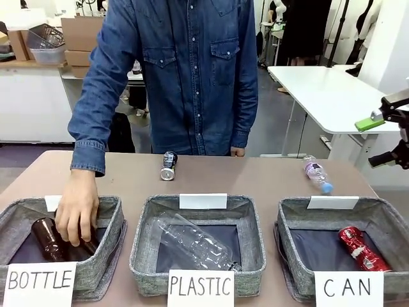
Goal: Sort the can waste into the basket.
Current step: Pick up the can waste from the table and place it in the right Fabric basket.
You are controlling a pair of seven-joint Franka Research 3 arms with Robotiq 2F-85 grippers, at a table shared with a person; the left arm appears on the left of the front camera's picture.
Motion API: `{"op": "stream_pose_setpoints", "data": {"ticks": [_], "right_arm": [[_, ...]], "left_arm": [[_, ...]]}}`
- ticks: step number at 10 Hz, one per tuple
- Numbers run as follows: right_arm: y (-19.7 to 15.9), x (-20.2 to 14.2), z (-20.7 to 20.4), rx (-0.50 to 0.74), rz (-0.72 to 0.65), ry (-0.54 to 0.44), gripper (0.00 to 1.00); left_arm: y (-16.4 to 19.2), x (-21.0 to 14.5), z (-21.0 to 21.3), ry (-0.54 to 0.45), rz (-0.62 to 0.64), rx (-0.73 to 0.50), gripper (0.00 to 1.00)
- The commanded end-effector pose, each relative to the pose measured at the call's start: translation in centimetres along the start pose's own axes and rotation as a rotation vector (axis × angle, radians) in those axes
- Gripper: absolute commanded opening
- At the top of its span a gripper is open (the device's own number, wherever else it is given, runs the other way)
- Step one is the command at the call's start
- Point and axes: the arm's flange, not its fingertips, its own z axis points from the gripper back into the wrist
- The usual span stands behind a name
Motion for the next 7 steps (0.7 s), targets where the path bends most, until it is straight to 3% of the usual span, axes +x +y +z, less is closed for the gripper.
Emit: {"op": "stream_pose_setpoints", "data": {"ticks": [1, 7], "right_arm": [[0.0, 0.0, 0.1, -0.008, 0.020, 0.001, 1.00], [0.0, 0.0, 0.1, -0.008, 0.020, 0.001, 1.00]], "left_arm": [[-0.8, 0.0, -0.9, 0.048, -0.028, 0.056, 1.00], [-2.0, -0.1, -1.7, 0.053, -0.061, 0.059, 1.00]]}}
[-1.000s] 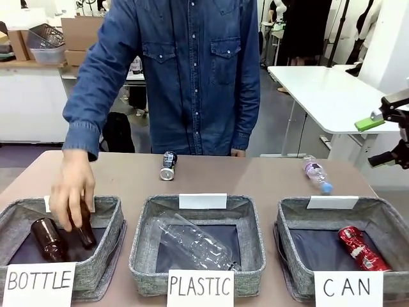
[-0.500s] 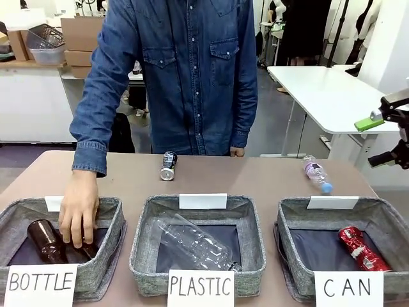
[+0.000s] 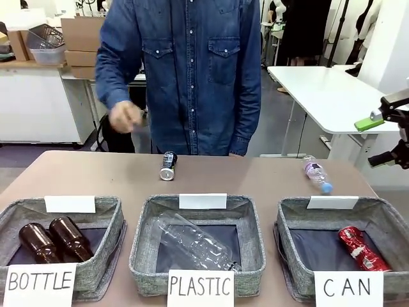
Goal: Sort the can waste into the basket.
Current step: Pick up the can waste from the table and place it in the right Fabric basket.
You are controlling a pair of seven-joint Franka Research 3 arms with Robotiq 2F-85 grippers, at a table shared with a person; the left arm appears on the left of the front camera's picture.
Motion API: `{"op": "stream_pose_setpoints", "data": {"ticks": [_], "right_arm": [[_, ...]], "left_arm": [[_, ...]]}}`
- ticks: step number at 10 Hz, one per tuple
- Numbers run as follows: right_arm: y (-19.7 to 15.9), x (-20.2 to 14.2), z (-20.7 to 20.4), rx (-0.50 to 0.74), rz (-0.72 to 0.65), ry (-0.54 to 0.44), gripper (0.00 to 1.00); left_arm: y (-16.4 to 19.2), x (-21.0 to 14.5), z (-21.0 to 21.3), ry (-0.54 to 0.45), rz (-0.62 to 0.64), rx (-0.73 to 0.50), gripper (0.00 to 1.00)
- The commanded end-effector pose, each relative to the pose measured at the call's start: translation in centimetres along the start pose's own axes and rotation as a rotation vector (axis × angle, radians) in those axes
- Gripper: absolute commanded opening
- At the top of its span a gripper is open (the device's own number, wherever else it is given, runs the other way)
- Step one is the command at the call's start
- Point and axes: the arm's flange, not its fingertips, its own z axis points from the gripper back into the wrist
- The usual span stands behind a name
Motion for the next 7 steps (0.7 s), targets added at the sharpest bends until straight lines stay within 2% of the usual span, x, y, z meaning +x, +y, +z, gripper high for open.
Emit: {"op": "stream_pose_setpoints", "data": {"ticks": [1, 3, 5, 6, 7], "right_arm": [[0.0, 0.0, 0.1, -0.008, 0.020, 0.001, 1.00], [0.0, 0.0, 0.1, -0.008, 0.020, 0.001, 1.00], [0.0, 0.0, 0.1, -0.008, 0.020, 0.001, 1.00], [0.0, 0.0, 0.1, -0.008, 0.020, 0.001, 1.00], [0.0, 0.0, 0.1, -0.008, 0.020, 0.001, 1.00]], "left_arm": [[0.0, -1.0, 0.1, -0.015, -0.021, -0.003, 1.00], [-2.1, -0.7, -3.0, 0.029, -0.063, 0.037, 1.00], [-6.3, 0.3, -10.0, 0.077, -0.103, 0.157, 1.00], [-8.4, 1.2, -14.7, 0.085, -0.106, 0.257, 1.00], [-10.0, 2.1, -19.0, 0.156, -0.140, 0.308, 1.00]]}}
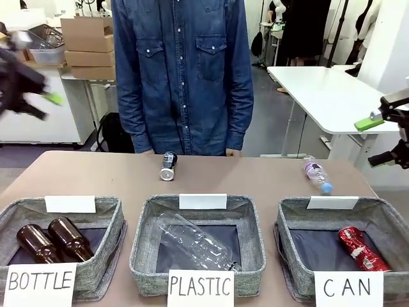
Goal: Sort the can waste into the basket.
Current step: Pick up the can waste from the table and place it in the right Fabric basket.
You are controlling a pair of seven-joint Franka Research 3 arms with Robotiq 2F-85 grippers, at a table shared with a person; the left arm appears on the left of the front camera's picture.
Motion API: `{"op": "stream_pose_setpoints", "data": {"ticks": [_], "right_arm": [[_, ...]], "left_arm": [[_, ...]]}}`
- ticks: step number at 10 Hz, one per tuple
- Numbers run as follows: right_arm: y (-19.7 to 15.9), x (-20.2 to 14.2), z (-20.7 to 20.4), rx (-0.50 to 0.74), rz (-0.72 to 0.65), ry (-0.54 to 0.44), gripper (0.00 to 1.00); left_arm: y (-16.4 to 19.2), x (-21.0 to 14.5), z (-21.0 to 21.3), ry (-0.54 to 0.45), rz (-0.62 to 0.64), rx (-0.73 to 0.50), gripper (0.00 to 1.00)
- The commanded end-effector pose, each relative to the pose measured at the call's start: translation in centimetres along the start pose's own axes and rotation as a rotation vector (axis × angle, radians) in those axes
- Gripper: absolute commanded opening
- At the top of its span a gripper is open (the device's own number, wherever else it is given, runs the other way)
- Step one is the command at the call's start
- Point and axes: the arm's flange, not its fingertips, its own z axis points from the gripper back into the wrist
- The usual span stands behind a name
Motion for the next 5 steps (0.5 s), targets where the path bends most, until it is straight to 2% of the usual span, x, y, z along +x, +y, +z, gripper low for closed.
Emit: {"op": "stream_pose_setpoints", "data": {"ticks": [1, 2, 5], "right_arm": [[-0.1, 0.0, 0.1, -0.007, 0.018, 0.001, 1.00], [-0.1, 0.0, 0.1, -0.007, 0.018, 0.001, 1.00], [-0.1, 0.0, 0.1, -0.007, 0.018, 0.001, 1.00]], "left_arm": [[-2.5, 2.5, -6.6, 0.154, -0.052, 0.115, 1.00], [-3.9, 4.0, -10.6, 0.242, -0.096, 0.146, 1.00], [-7.4, 6.0, -21.2, 0.317, -0.216, 0.265, 1.00]]}}
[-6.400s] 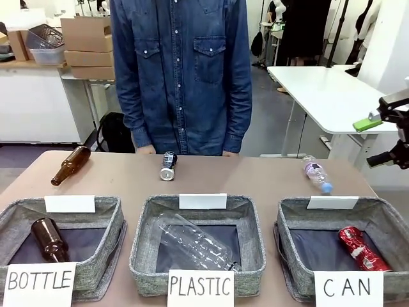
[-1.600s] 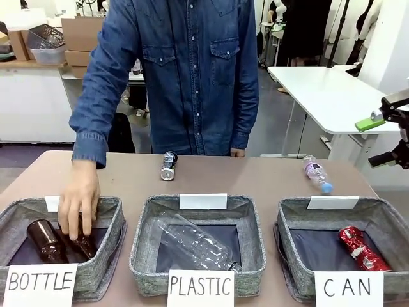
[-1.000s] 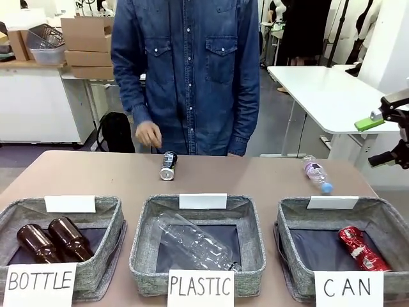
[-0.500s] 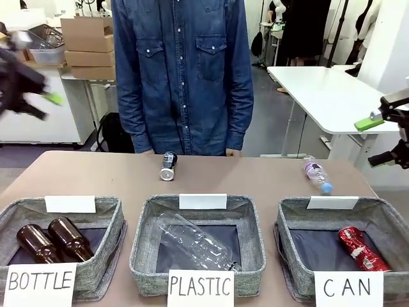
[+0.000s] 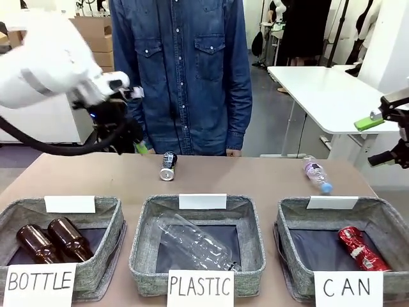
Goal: Sort the can waste into the basket.
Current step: Pick up the can waste from the table and place it in the right Fabric basket.
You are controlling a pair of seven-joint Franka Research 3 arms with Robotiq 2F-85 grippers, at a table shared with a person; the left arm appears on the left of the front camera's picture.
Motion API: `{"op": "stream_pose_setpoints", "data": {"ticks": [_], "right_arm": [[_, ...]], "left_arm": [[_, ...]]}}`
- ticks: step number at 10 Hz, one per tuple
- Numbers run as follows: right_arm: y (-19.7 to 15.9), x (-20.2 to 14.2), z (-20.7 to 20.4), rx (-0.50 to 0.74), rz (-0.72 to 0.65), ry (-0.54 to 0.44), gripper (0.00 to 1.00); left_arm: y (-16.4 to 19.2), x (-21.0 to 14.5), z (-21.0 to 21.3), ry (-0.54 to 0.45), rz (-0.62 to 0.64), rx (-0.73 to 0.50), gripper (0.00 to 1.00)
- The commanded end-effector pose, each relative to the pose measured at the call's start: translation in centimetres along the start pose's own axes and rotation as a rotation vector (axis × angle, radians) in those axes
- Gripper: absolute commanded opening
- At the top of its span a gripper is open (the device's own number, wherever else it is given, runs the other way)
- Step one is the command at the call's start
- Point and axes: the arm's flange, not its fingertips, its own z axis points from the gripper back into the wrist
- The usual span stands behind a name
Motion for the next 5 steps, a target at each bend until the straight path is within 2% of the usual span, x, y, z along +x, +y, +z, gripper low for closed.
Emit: {"op": "stream_pose_setpoints", "data": {"ticks": [1, 2, 4, 5], "right_arm": [[-0.2, 0.0, 0.1, -0.006, 0.018, 0.001, 1.00], [-0.2, 0.0, 0.1, -0.006, 0.018, 0.001, 1.00], [-0.2, 0.0, 0.1, -0.006, 0.018, 0.001, 1.00], [-0.2, 0.0, 0.1, -0.006, 0.018, 0.001, 1.00]], "left_arm": [[-0.1, 3.3, -1.9, -0.013, -0.016, 0.104, 1.00], [-0.1, 4.7, -3.3, -0.053, -0.006, 0.169, 1.00], [-0.2, 7.0, -5.7, -0.122, -0.003, 0.197, 1.00], [-0.1, 8.5, -7.7, -0.139, 0.043, 0.215, 1.00]]}}
